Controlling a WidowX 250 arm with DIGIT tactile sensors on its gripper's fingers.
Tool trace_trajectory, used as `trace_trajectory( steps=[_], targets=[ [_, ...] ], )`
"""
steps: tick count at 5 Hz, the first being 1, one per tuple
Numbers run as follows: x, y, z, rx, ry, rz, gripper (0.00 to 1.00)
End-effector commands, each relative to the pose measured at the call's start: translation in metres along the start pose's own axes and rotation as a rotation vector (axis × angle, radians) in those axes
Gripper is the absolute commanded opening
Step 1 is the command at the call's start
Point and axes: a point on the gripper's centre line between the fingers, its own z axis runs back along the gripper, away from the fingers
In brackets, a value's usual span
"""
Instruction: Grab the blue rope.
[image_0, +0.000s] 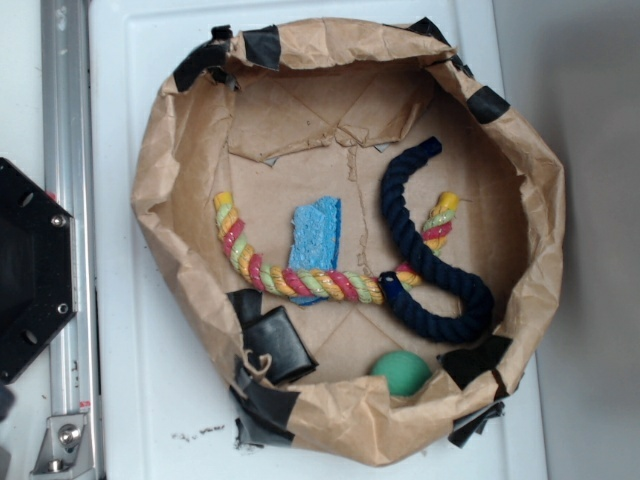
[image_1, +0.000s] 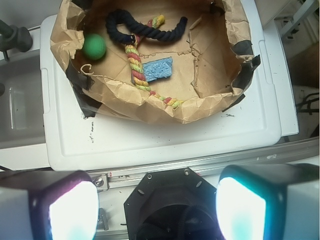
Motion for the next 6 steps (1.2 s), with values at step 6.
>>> trace_trajectory(
  steps=[6],
  targets=[
    [0.109, 0.006, -0.089, 0.168, -0.245, -0.285, 1.0]
  ],
)
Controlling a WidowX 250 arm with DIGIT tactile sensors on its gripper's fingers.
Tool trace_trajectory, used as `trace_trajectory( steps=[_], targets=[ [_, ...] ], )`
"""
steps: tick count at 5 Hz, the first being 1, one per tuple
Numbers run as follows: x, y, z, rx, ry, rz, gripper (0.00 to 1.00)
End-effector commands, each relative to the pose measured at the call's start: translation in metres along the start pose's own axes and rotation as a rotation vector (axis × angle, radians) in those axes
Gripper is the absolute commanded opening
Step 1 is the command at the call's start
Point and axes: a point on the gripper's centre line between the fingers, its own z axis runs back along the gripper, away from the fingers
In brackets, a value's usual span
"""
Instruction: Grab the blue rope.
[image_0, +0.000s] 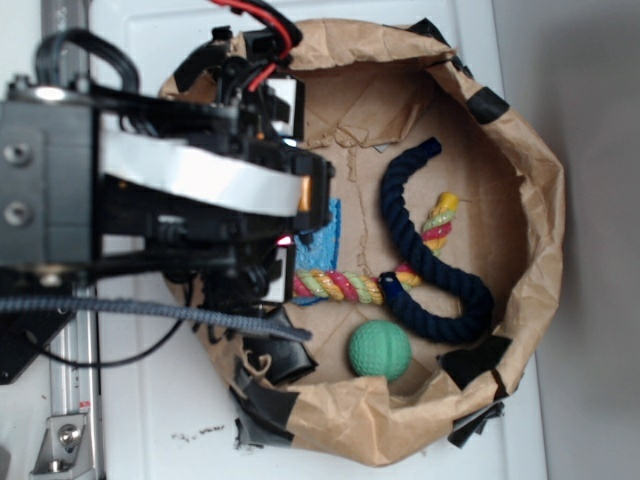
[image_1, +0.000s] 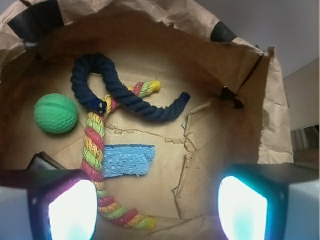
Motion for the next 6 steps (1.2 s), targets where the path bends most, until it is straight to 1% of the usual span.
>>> trace_trajectory(
  steps=[1, 2, 3, 4, 5, 6],
  targets=[
    [0.008, -0.002, 0.007, -0.001, -0.024, -0.017, 1.0],
    [0.014, 0.006, -0.03, 0.052, -0.03, 0.029, 1.0],
    [0.025, 0.021, -0.076, -0.077, -0.043, 0.065, 1.0],
    [0.039, 0.016, -0.104, -0.163, -0.078, -0.107, 1.0],
    [0.049, 0.004, -0.129, -0.139, -0.104, -0.307, 1.0],
    [0.063, -0.011, -0.129, -0.156, -0.162, -0.429, 1.0]
  ],
)
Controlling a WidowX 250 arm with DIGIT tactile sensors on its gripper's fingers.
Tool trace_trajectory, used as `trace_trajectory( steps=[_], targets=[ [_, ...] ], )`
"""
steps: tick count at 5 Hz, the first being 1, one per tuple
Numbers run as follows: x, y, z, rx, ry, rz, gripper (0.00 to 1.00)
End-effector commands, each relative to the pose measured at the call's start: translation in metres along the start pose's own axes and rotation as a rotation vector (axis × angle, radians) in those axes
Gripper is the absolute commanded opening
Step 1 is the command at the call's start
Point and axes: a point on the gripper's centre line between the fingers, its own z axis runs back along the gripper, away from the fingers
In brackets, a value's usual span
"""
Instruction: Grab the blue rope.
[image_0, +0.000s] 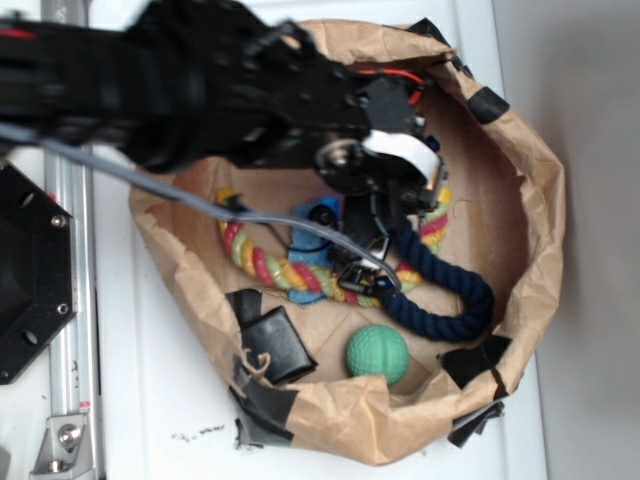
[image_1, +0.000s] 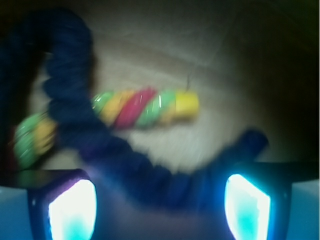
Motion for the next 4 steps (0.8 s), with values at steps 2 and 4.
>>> trace_trajectory(
  steps=[2, 4],
  targets=[
    [0.043, -0.06, -0.005, -0.031, 0.006, -0.331, 0.76],
    [0.034, -0.074, 0.011, -0.045, 0.091, -0.217, 0.0]
  ],
)
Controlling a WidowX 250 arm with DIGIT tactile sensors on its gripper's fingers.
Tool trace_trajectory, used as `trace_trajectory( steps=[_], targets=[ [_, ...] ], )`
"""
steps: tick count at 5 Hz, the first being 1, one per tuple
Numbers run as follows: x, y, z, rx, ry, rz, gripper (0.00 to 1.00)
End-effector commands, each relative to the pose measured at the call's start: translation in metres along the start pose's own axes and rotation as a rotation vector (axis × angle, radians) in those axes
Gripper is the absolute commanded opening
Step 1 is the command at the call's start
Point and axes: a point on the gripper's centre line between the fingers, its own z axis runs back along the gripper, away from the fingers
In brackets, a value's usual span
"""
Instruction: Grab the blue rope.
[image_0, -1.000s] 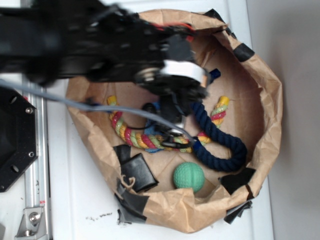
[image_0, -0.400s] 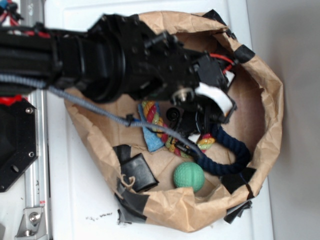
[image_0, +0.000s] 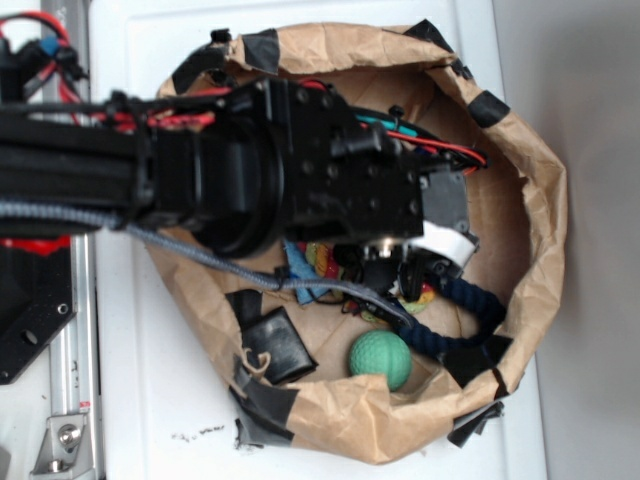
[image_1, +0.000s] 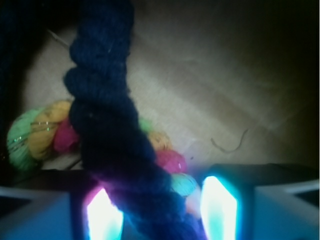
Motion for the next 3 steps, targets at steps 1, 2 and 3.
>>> trace_trajectory(
  steps=[1, 2, 3],
  targets=[
    [0.014, -0.025, 0.025, -0.049, 0.058, 0.088, 0.0],
    [0.018, -0.008, 0.057, -0.037, 0.137, 0.218, 0.0],
    [0.014, 0.027, 0.105, -0.049, 0.121, 0.476, 0.0]
  ],
)
